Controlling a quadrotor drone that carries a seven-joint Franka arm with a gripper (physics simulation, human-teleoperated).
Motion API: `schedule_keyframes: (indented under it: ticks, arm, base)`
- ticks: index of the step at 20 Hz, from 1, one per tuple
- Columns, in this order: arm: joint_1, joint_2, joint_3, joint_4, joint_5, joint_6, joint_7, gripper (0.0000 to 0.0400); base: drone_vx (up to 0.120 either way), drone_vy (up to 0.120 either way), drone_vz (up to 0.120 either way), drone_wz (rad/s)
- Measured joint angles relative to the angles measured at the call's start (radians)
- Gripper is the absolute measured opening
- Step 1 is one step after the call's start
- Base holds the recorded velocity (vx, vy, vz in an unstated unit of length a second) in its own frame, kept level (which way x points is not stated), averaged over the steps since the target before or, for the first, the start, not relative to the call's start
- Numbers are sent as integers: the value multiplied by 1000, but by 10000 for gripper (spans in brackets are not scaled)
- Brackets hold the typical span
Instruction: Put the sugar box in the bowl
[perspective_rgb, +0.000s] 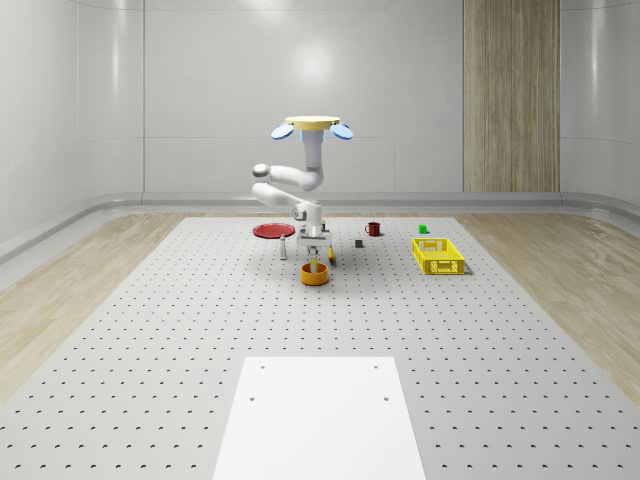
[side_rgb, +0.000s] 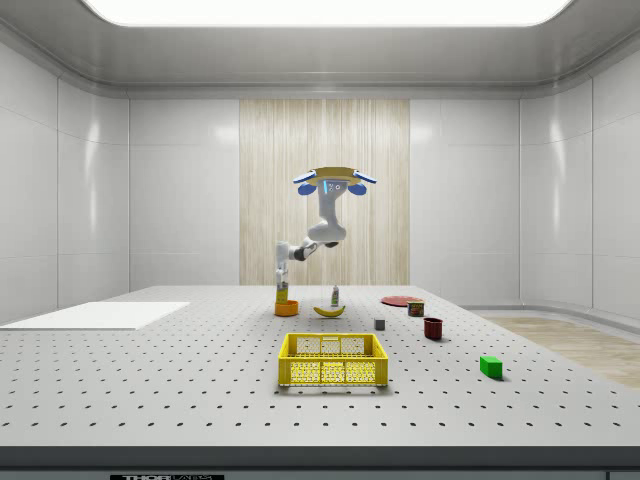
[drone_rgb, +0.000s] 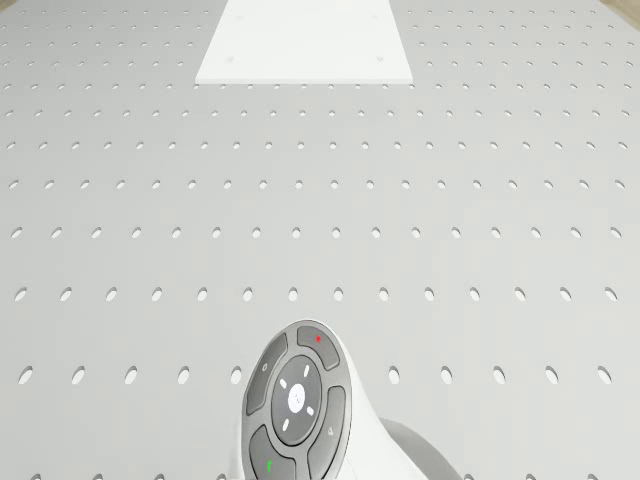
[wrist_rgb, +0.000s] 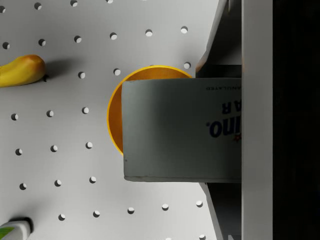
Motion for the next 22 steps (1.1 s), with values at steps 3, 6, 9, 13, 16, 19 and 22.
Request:
schedule_keyframes:
  ticks: [3,6,9,13,16,19,22]
  arm:
    - [33,9,-9,-12,-12,-8,-24,167]
    - [54,17,-14,-20,-20,-17,-41,167]
    - [69,25,-19,-26,-27,-25,-55,167]
    - [98,32,-32,-43,-44,-36,-70,167]
    - [104,39,-52,-41,-66,-38,-78,167]
    - [101,49,-83,-30,-97,-34,-85,167]
    - [94,60,-115,-15,-129,-28,-90,167]
  base:
    - [0,0,0,0]
    - [0,0,0,0]
    - [0,0,0,0]
    - [0,0,0,0]
    - [0,0,0,0]
    - [0,0,0,0]
    - [0,0,0,0]
